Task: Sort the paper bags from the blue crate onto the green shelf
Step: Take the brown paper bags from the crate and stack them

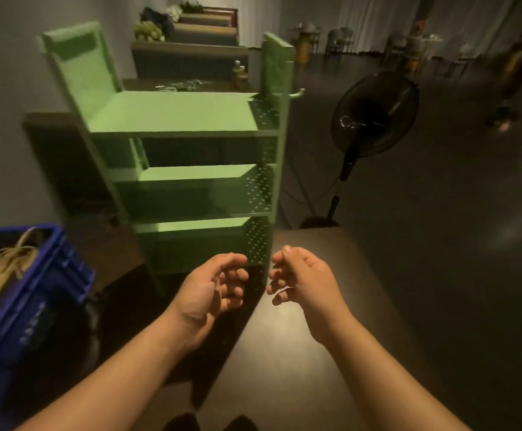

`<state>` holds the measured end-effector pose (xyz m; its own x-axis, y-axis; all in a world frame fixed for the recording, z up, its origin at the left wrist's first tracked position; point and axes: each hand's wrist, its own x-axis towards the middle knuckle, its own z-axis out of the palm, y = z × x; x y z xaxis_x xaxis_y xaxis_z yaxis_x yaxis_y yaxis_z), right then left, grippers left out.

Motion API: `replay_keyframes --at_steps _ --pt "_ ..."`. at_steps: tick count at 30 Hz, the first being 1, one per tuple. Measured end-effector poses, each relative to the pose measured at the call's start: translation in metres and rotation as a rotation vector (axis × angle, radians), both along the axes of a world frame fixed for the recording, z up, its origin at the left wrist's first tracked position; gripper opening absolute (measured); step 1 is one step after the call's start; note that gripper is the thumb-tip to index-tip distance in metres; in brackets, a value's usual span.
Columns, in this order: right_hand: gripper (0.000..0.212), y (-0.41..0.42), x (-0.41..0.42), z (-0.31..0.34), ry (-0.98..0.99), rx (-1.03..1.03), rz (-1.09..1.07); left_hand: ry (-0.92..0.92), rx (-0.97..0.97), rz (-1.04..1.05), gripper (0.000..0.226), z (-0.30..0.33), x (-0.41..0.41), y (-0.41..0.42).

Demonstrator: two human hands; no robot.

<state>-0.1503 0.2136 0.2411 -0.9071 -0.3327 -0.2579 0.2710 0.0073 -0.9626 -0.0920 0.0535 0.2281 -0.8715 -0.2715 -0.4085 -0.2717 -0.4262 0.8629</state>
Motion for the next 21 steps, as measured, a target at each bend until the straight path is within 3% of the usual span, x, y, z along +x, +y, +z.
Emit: replay_keyframes --at_steps 11,21 --pt "0.028 -0.153 0.035 0.009 0.007 0.022 0.35 0.011 0.038 0.323 0.026 0.007 0.092 -0.127" --pt "0.029 -0.238 0.074 0.012 -0.019 0.066 0.698 0.024 -0.082 0.696 0.023 0.018 0.175 -0.17"
